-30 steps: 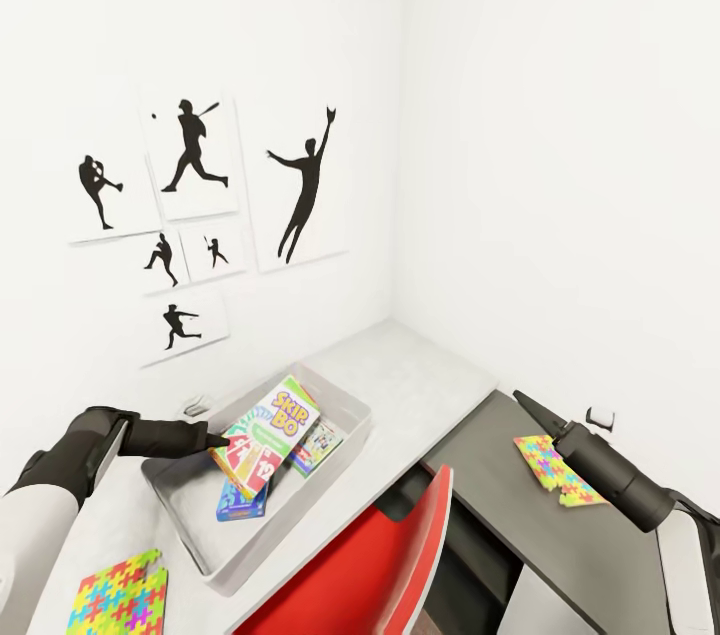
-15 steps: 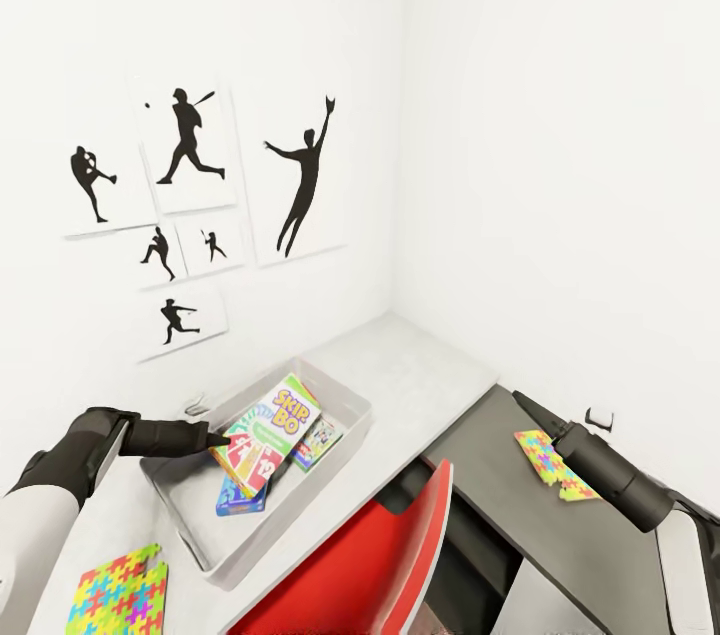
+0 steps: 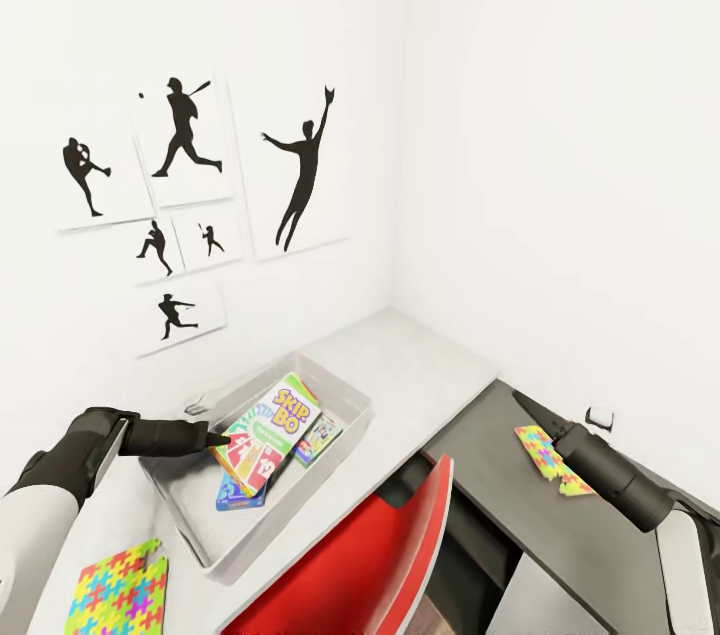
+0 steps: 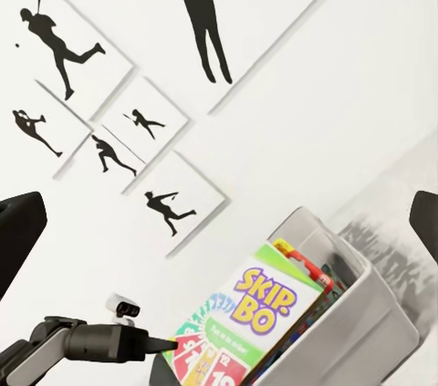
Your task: Put all the toys in the child's room - the three board games (two on the bed and one on the table), the two jigsaw puzzles on the table, and the tennis ball on the table - inside the toy box on the table in the child's room.
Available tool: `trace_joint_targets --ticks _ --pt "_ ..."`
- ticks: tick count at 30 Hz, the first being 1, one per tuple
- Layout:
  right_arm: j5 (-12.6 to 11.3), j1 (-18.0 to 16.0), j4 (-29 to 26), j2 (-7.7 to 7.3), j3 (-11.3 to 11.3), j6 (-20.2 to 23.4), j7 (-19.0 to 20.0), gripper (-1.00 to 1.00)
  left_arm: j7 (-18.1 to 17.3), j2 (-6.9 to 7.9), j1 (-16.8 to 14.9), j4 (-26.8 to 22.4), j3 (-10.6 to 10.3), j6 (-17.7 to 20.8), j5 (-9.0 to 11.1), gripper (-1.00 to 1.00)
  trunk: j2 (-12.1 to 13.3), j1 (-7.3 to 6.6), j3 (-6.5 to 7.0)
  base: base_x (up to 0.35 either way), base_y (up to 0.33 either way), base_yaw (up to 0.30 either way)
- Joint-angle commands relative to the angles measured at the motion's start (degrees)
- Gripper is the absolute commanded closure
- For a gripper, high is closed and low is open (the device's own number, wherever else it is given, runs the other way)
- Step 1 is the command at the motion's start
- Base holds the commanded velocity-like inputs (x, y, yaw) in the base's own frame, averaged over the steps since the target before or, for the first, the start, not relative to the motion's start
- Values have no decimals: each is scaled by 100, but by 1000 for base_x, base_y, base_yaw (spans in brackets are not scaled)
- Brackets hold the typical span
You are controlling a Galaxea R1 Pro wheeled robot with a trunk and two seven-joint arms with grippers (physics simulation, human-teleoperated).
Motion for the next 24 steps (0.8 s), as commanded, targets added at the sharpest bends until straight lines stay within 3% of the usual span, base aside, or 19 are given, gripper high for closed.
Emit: trace_joint_targets --ticks 1,24 --pt "-14 -6 -1 2 -5 28 9 -100 -52 -5 -6 -5 36 43 -59 100 -14 4 -15 0 0 0" --pt "-10 -6 -20 15 -6 19 30 -100 -115 18 -6 2 50 148 -59 100 -14 4 -19 0 0 0"
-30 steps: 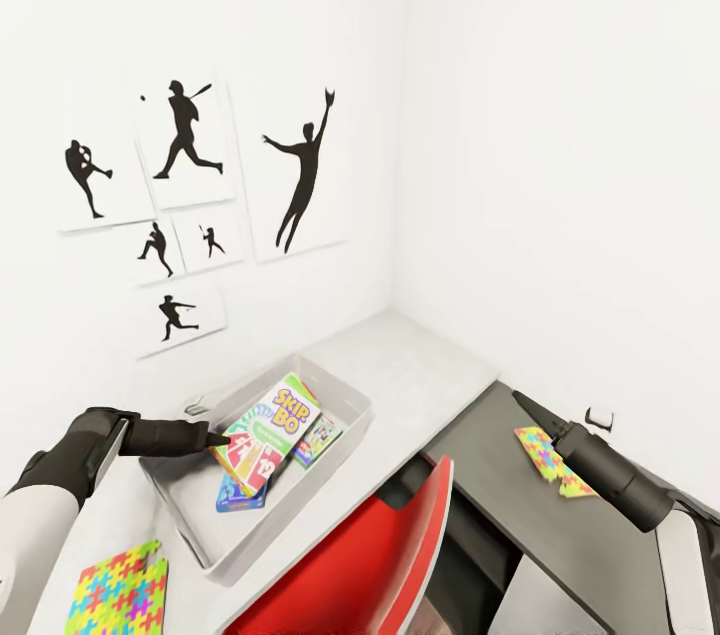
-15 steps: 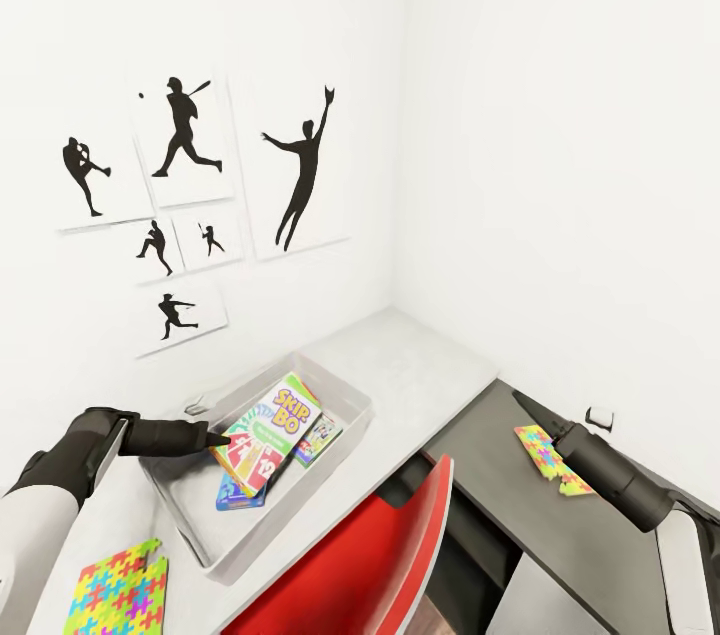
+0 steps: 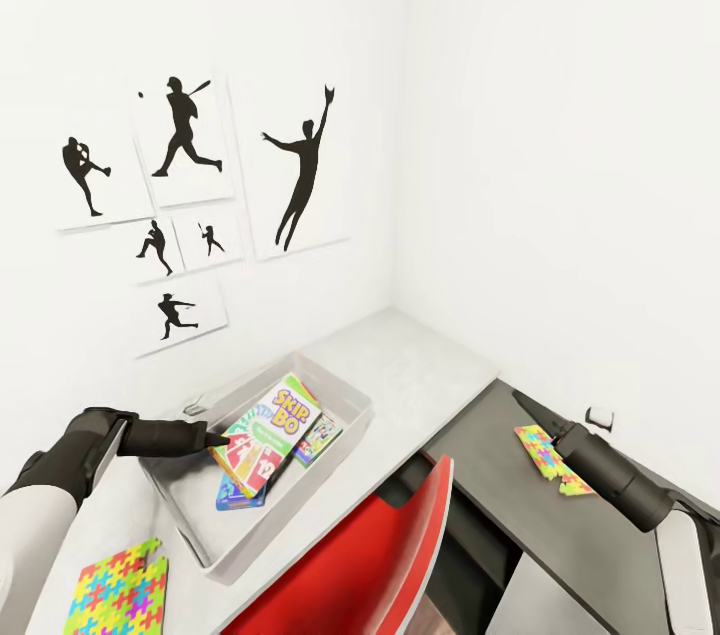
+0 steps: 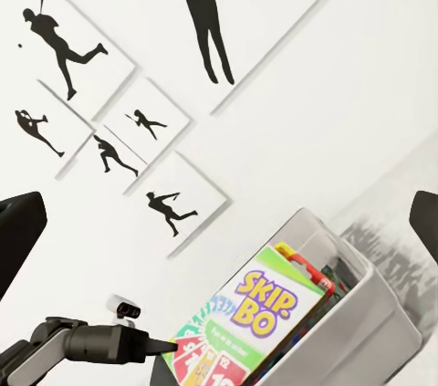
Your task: Put all the toys in the child's room - the three board games (two on the bed and one on the table), the two jigsaw puzzles on the table, and the tennis ball on the table - inside the toy box on the table in the child's room.
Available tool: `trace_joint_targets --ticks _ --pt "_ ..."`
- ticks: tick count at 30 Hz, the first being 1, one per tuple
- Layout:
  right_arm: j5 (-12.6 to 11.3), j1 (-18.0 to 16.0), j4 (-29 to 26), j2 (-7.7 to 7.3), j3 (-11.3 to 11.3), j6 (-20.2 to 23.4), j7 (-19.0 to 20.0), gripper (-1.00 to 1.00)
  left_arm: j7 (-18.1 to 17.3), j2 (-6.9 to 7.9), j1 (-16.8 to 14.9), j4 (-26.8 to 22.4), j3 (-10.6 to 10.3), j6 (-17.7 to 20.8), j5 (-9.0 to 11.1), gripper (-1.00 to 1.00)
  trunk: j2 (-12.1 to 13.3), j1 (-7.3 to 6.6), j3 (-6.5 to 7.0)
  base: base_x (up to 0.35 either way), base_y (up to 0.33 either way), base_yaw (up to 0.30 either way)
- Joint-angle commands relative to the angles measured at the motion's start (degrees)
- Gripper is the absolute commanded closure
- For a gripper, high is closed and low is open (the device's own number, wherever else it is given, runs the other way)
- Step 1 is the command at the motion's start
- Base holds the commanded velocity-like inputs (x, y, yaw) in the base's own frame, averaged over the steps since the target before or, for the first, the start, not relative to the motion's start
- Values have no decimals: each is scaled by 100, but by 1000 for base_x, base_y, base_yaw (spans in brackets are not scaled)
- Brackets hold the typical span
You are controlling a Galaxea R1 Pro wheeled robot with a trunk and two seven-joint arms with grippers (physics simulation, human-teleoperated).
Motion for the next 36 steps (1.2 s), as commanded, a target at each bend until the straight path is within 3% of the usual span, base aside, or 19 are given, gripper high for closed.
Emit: trace_joint_targets --ticks 1,5,13,22,29,36 --pt "-15 -6 -1 -5 -6 31 11 -100 -53 -4 -6 -3 34 58 -56 100 -13 4 -16 0 0 0" --pt "-18 -6 -2 -11 -6 34 13 -100 -88 3 -6 -6 34 114 -45 100 -13 4 -39 0 0 0" --pt "-18 -6 5 -14 0 39 5 -100 -536 -3 -6 -7 26 133 -62 100 -13 4 -95 0 0 0" --pt "-18 -6 0 -10 3 39 -4 -100 -580 -13 -6 -8 24 134 -66 100 -13 4 -160 0 0 0" --pt "-18 -6 2 -14 3 39 -4 -100 -586 -13 -6 -9 -273 134 -60 100 -13 4 -211 0 0 0" --pt "-18 -6 6 -15 3 39 -4 -100 -587 -9 -6 -8 -348 134 -48 100 -13 4 -262 0 0 0"
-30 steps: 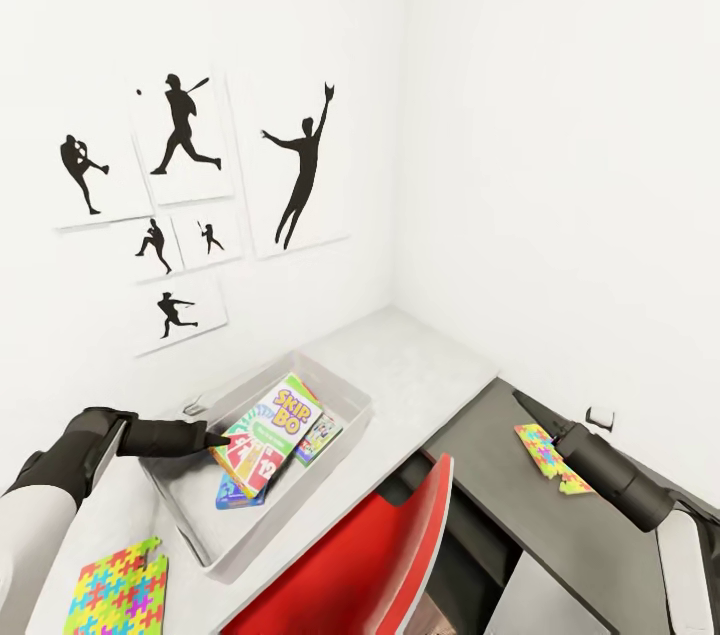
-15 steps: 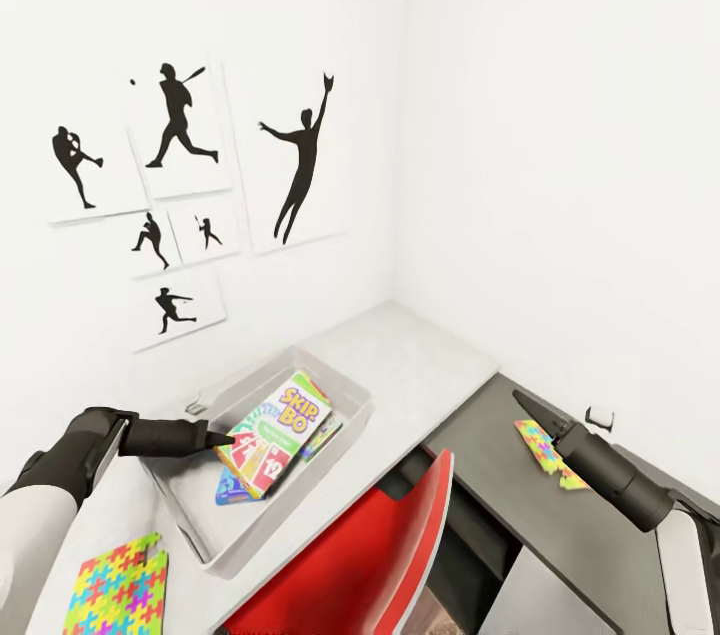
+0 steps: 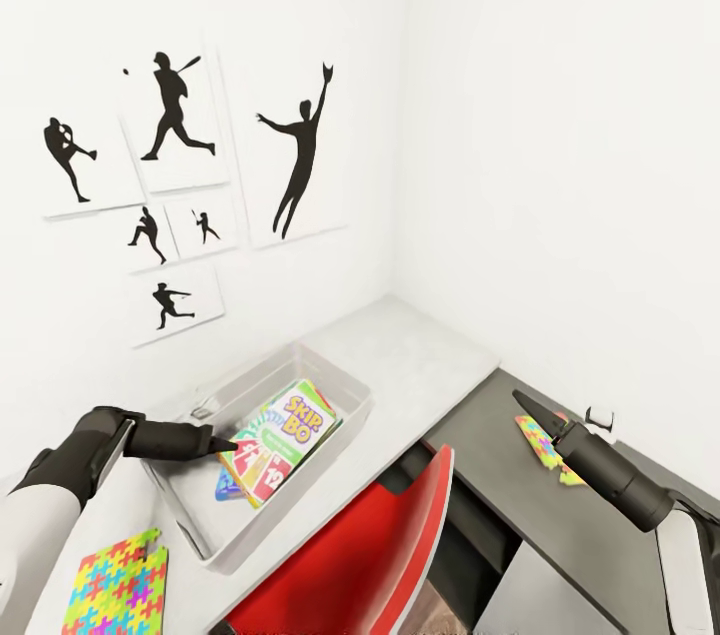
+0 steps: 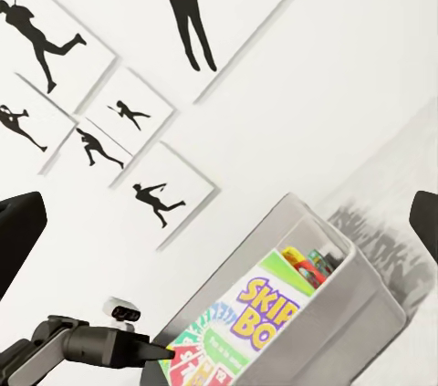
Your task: Put all the toys in the child's room - the three board games (two on the bed and one on the table), the two jigsaw puzzles on the table, and the tennis ball on the table - inside the toy box on the table in the child's room.
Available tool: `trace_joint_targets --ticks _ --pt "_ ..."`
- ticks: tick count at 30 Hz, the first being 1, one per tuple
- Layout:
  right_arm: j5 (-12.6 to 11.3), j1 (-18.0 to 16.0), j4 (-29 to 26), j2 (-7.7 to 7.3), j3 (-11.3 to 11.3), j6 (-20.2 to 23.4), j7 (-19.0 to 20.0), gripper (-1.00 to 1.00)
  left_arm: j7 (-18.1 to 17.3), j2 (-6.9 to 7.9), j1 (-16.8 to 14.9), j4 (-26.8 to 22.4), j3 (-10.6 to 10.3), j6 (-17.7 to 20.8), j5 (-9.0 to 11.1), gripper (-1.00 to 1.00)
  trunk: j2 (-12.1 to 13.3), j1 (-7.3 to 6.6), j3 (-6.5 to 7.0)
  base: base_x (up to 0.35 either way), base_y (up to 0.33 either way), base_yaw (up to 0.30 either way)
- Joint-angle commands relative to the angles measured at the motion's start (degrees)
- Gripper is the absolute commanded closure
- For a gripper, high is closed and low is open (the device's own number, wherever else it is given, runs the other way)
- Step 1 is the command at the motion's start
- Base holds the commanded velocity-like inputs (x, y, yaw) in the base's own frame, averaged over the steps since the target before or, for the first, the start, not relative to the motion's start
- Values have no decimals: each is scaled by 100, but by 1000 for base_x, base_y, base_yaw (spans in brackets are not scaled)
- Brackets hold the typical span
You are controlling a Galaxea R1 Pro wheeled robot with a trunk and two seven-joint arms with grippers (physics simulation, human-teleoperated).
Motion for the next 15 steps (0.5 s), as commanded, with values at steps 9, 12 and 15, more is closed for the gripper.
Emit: trace_joint_targets --ticks 9,12,15 --pt "-15 -6 0 -4 -5 31 10 -100 -59 17 -6 -4 37 51 -21 100 -13 3 -78 0 0 0" --pt "-15 -6 0 -7 -5 31 9 -100 -62 19 -6 -2 48 47 -12 -100 -13 3 -100 0 0 0" --pt "-15 -6 0 -5 -5 31 13 -100 -62 20 -5 -1 53 46 -7 -100 -13 3 -122 0 0 0"
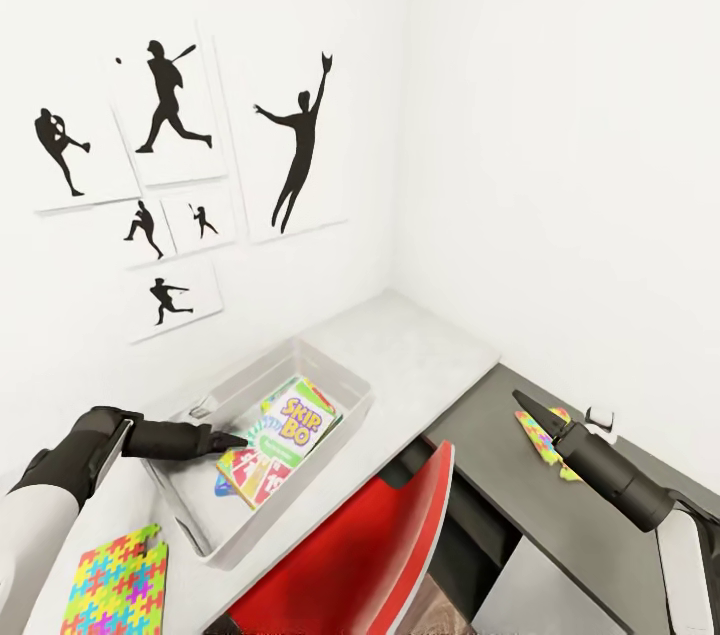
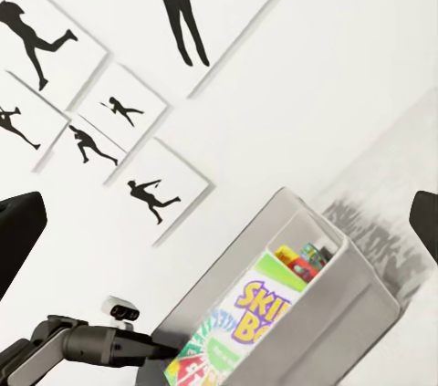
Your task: Put all the toys in the child's room - the three board games (two on the bed and one on the table), the two jigsaw puzzles on the table, and the tennis ball on the table - inside the toy box on the table in the child's room.
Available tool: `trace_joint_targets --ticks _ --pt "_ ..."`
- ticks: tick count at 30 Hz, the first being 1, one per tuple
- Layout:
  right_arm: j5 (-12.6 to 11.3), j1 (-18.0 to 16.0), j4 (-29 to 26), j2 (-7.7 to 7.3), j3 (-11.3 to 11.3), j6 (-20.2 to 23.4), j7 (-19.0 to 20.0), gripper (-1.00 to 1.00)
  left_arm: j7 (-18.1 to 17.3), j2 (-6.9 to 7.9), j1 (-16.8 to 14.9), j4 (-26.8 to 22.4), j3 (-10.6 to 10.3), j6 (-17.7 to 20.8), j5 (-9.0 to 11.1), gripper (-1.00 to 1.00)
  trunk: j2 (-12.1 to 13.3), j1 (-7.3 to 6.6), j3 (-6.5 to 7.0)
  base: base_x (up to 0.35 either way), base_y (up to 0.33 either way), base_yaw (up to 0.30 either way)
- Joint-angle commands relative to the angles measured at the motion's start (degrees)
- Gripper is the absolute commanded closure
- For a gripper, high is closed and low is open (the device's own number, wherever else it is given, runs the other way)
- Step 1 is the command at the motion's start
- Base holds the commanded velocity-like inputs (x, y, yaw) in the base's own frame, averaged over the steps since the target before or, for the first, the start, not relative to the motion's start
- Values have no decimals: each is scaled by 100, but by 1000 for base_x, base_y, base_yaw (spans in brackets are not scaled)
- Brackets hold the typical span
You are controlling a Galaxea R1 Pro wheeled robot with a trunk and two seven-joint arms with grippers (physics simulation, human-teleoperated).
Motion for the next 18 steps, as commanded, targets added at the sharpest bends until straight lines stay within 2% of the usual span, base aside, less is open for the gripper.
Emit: trace_joint_targets --ticks 1,7,13,18 --pt "-15 -6 0 2 -5 31 13 -100 -49 -5 -6 -4 32 54 -59 -100 -13 3 -20 0 0 0" --pt "-15 -6 -1 5 -13 24 29 -100 -77 7 -6 -8 47 54 -50 -100 -13 3 -37 0 0 0" --pt "-15 -6 -4 5 -13 23 34 -100 -754 17 -6 -32 44 13 -81 -100 -13 3 -38 0 0 0" --pt "-15 -6 -4 5 -13 23 39 -100 -935 126 -6 -53 52 -6 -67 -100 -13 3 -38 0 0 0"
